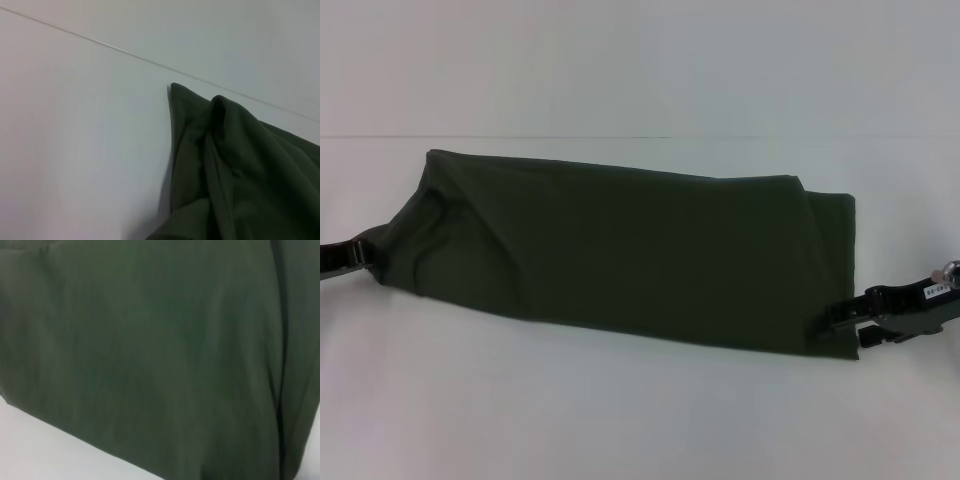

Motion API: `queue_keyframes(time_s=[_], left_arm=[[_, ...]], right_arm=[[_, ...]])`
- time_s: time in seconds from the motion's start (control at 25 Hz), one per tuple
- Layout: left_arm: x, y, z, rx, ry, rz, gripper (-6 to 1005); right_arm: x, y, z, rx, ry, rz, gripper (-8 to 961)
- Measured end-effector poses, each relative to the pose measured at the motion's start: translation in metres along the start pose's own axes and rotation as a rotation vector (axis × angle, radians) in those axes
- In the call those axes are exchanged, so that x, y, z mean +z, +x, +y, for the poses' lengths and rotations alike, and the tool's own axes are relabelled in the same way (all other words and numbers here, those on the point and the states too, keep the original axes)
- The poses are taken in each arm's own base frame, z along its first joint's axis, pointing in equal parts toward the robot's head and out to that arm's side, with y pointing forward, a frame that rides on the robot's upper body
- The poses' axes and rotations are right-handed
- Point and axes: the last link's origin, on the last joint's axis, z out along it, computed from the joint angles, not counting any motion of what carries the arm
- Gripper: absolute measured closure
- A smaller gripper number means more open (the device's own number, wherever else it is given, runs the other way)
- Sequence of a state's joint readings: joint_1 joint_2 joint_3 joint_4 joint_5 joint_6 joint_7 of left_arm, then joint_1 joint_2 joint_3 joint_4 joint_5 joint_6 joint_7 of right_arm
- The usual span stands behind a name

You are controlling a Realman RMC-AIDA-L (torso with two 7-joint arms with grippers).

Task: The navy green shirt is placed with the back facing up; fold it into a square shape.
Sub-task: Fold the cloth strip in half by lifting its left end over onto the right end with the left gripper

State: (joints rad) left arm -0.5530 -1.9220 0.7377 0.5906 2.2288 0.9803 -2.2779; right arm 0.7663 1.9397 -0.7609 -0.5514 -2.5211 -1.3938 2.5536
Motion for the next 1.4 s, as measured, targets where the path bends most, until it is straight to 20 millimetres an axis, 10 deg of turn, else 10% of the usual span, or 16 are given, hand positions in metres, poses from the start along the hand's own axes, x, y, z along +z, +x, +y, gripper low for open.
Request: queue_keyframes(time_s=[0.76, 1.4], left_arm=[[0.0003, -0.0008, 0.0001, -0.001, 0.000, -0.001, 998], [0.0001, -0.0012, -0.0001, -0.004, -0.001, 0.000, 997]], right_arm=[[0.0053, 0.0012, -0.0016, -0.016, 0.014, -0.010, 133], [0.0084, 0.0006, -0.0014, -0.039, 0.039, -0.004, 896]])
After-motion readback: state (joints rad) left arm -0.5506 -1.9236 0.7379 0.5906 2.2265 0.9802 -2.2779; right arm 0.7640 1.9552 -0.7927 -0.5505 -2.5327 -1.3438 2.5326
